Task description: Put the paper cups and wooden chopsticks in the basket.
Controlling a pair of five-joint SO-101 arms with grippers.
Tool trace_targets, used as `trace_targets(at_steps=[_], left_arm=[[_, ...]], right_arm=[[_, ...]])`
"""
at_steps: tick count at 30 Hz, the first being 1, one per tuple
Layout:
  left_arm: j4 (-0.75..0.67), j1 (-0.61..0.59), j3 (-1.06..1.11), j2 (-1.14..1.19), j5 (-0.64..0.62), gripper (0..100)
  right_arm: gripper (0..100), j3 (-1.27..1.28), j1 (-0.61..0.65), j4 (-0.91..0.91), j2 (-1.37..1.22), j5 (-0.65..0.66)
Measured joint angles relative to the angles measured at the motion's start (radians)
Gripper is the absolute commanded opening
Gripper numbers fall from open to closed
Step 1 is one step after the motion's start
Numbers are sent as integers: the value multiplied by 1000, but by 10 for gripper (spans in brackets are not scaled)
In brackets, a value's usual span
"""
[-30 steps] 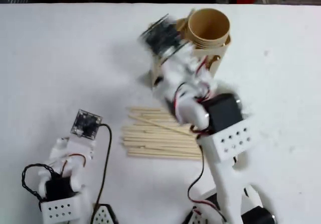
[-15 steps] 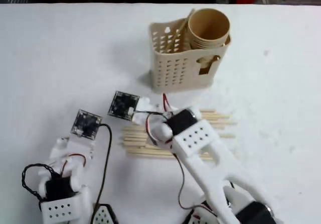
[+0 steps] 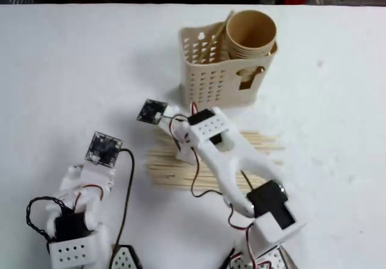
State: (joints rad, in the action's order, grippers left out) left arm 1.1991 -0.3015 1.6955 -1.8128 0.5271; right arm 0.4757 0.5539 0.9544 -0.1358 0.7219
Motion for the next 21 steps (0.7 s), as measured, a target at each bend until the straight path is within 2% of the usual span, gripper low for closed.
trace_targets(at_steps=[5, 8, 16, 21], left_arm=[[0, 0, 0, 0, 0, 107], [0, 0, 0, 0, 0, 107], [0, 0, 0, 0, 0, 108], [0, 0, 0, 0, 0, 108]], right_arm=[[64, -25, -31, -46, -38, 0], [25, -34, -48, -63, -40, 0], [16, -23, -55, -29, 2, 0], [16, -20, -55, 44, 147, -57]])
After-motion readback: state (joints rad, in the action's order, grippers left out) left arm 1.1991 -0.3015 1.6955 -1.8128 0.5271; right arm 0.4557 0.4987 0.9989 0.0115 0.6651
